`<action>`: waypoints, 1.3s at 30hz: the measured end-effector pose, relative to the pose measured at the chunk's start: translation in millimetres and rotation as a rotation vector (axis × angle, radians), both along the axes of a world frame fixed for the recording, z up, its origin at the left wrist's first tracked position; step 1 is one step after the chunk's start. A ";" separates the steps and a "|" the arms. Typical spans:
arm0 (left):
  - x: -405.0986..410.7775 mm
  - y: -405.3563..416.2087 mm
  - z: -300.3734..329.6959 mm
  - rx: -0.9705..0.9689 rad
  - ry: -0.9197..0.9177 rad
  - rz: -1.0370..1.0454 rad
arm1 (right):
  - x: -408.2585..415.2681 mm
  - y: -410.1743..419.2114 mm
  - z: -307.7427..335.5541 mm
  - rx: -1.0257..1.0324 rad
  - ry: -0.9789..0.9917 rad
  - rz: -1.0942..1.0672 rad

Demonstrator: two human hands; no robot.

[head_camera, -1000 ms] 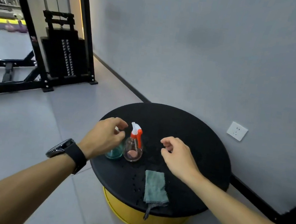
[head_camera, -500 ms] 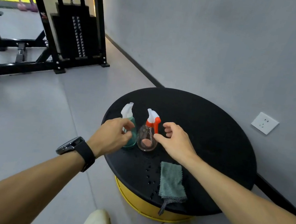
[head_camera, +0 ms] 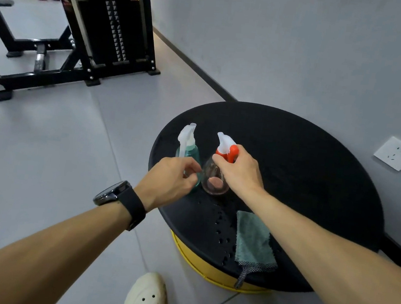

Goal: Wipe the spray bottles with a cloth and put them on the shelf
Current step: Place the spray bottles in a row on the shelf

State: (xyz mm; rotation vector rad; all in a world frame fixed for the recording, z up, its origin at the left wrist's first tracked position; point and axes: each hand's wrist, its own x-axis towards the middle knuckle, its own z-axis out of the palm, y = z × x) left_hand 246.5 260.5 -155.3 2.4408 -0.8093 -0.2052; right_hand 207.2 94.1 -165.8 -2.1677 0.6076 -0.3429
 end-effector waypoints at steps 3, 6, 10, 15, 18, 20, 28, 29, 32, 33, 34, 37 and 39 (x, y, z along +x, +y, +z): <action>2.3 -1.7 -4.2 0.012 0.004 -0.015 | 5.6 0.9 -4.7 0.002 0.006 -0.018; 3.4 -2.7 -5.7 0.032 0.006 -0.013 | 11.3 1.7 -9.2 -0.023 -0.011 -0.040; 4.2 -4.3 -6.5 0.044 -0.002 -0.024 | 14.9 -0.1 -12.5 -0.012 -0.014 -0.028; 3.4 -7.9 -5.3 0.045 0.005 -0.026 | 16.2 -0.8 -12.8 -0.025 -0.025 0.013; 0.7 -9.6 -1.9 0.043 -0.002 -0.034 | 12.3 -2.4 -9.9 -0.009 -0.020 0.008; -1.0 -10.9 1.3 0.042 -0.010 -0.034 | 7.0 -4.7 -6.1 0.004 -0.015 0.008; -12.9 -21.4 29.3 0.016 -0.033 -0.056 | -22.3 -31.1 33.0 0.053 -0.018 -0.024; -15.5 -23.8 34.9 0.010 -0.034 -0.061 | -27.4 -34.1 39.6 0.057 -0.014 -0.030; -25.2 -33.2 51.9 -0.012 -0.048 -0.083 | -41.5 -43.3 55.9 0.002 -0.008 -0.026; -28.9 -36.8 57.6 -0.018 -0.056 -0.093 | -46.7 -45.8 61.9 -0.013 -0.005 -0.018; -33.1 -40.3 63.6 -0.025 -0.066 -0.099 | -51.9 -49.0 67.1 -0.022 -0.003 -0.010; -45.8 -50.3 82.0 -0.036 -0.104 -0.118 | -71.1 -58.2 84.8 -0.050 -0.014 -0.002; -53.4 -57.1 94.4 -0.044 -0.136 -0.128 | -84.4 -64.5 96.6 -0.064 -0.027 -0.002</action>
